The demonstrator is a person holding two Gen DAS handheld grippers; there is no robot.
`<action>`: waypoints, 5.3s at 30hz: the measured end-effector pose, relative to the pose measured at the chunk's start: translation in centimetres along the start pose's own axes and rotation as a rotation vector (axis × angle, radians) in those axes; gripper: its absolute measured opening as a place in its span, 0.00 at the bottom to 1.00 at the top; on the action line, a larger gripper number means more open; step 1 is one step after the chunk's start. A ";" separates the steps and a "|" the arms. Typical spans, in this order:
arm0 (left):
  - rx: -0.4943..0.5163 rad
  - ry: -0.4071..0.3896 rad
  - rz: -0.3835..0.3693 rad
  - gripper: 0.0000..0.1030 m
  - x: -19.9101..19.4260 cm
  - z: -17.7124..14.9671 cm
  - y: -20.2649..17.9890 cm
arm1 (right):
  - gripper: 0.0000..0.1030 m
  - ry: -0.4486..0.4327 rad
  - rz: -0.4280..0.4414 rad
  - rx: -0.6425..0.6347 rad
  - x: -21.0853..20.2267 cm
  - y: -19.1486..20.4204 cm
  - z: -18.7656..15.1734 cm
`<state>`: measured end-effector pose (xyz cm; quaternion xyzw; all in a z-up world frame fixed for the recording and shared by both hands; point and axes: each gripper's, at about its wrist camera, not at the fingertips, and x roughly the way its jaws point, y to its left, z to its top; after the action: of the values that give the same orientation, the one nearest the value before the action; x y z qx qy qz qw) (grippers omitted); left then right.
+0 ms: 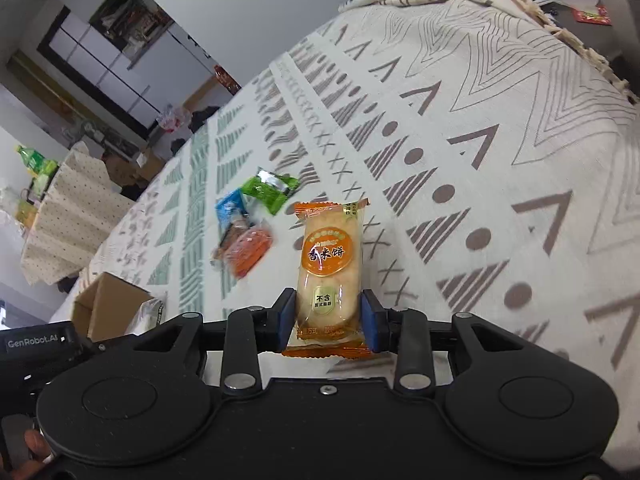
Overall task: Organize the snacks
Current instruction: 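Hold the sesame pack in the left tool while the right grasps the orange rice cracker, then carry both packs over the box and open both tools to release them, then move both tools toward the remaining candy packets on the bedspread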
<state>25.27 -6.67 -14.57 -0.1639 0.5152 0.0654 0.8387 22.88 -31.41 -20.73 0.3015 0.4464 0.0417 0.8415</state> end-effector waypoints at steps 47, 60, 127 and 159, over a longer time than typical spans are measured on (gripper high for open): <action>-0.255 -0.157 -0.098 0.45 -8.7 4.3 18.8 | 0.33 -0.068 0.176 -0.294 -4.0 20.9 -6.1; -0.284 -0.118 -0.109 0.45 -5.1 6.7 21.1 | 0.33 -0.002 0.169 -0.314 0.2 24.5 -7.1; -0.040 -0.062 -0.146 1.00 -3.5 1.3 4.7 | 1.00 -0.107 0.049 -0.208 -4.0 6.3 -1.6; 0.119 -0.007 -0.127 0.82 9.5 6.1 -4.5 | 0.69 -0.040 0.013 -0.157 7.6 2.7 4.2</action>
<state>36.02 -9.36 -19.49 -0.1461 0.5038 -0.0180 0.8512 31.20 -28.64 -22.99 0.2380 0.4231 0.0762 0.8709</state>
